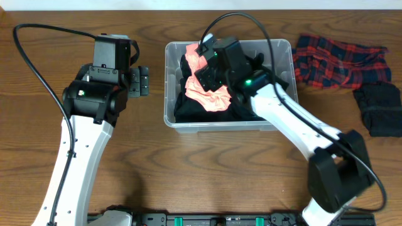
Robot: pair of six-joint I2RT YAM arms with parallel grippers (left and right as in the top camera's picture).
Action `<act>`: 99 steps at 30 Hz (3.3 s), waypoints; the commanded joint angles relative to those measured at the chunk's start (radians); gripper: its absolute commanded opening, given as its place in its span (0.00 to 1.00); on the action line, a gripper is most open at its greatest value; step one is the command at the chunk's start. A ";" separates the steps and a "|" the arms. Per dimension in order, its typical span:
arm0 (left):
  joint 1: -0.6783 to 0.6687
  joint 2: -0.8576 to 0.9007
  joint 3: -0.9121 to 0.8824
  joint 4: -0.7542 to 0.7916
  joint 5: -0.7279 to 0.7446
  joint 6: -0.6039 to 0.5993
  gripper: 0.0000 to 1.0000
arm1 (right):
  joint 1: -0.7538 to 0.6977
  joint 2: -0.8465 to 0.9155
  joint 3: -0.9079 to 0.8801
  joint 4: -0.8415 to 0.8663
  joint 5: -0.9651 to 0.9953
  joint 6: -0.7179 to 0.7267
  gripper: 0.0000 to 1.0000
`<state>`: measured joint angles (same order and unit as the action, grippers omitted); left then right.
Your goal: Pack container
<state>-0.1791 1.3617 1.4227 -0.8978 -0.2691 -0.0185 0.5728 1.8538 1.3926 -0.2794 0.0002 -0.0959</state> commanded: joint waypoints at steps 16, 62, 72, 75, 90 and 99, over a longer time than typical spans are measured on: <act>0.004 -0.003 0.016 -0.003 -0.013 0.010 0.98 | 0.018 0.023 0.014 -0.045 0.028 0.027 0.88; 0.004 -0.003 0.016 -0.003 -0.013 0.010 0.98 | -0.244 -0.236 0.032 -0.397 0.108 0.028 0.98; 0.004 -0.003 0.016 -0.003 -0.013 0.010 0.98 | -0.244 -0.290 0.023 -0.599 0.093 0.109 0.10; 0.004 -0.003 0.016 -0.003 -0.013 0.010 0.98 | -0.245 -0.272 0.007 -0.652 0.093 0.127 0.02; 0.004 -0.003 0.016 -0.003 -0.013 0.010 0.98 | -0.245 -0.163 -0.107 -0.689 0.093 0.148 0.14; 0.004 -0.003 0.016 -0.003 -0.013 0.010 0.98 | -0.245 -0.145 -0.240 -0.560 0.065 0.170 0.14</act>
<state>-0.1795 1.3617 1.4227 -0.8978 -0.2691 -0.0185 0.3199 1.6974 1.1767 -0.8429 0.0891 0.0540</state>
